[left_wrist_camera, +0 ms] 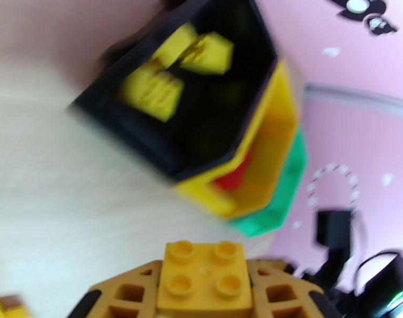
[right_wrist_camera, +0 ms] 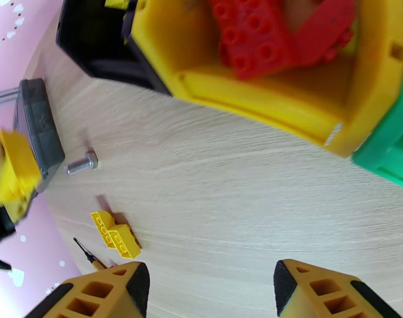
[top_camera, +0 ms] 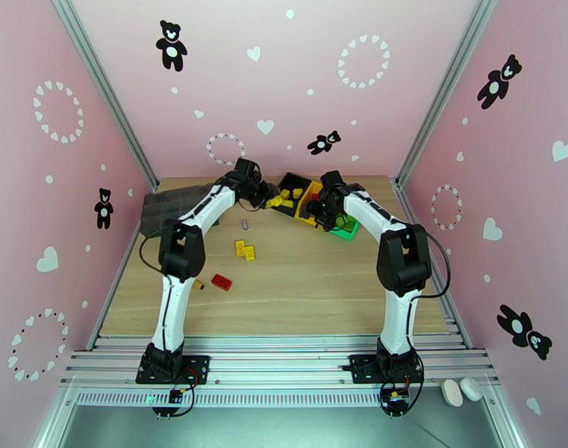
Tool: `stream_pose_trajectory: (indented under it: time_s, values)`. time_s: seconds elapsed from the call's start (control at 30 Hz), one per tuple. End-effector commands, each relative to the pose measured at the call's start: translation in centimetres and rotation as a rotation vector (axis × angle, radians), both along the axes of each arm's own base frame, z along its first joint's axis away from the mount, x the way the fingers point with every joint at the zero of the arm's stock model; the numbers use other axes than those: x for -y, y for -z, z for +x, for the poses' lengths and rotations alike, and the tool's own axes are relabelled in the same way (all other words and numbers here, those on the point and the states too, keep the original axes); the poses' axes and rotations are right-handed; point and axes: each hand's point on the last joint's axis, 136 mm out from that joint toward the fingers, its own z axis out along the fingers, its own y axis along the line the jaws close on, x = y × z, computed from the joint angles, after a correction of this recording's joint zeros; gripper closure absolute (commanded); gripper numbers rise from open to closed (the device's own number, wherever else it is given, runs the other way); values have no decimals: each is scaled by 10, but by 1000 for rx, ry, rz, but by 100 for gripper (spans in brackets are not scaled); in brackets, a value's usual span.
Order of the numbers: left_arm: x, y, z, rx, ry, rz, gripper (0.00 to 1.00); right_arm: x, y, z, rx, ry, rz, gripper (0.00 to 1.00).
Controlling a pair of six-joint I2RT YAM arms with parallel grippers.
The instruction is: Sort the legos into containers by color
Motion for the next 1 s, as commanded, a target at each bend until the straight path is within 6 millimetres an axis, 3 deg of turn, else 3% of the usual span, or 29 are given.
stream_pose_trajectory:
  time_s: [0.0, 0.2, 0.3, 0.37, 0.67, 0.8, 0.97]
  values:
    - [19, -7, 23, -36, -63, -95, 65, 4, -23, -6, 35, -12, 27, 33]
    - [39, -11, 56, -17, -117, -204, 43, 12, -22, -12, 28, -9, 22, 33]
    - [42, -11, 56, -13, -115, -211, 28, 13, -23, -15, 30, -14, 14, 33]
    - [41, -16, 52, 7, -96, -195, 24, 14, -23, -15, 32, -17, 11, 33]
    - [21, -40, 15, 73, -17, -19, 22, 5, -22, -16, 34, -35, 17, 33]
    - [-6, -47, -11, 98, 5, 143, 22, -8, -20, -20, 38, -61, 2, 33]
    - [-53, -33, -49, 64, 19, 409, 23, -27, -17, -29, 41, -96, -23, 33]
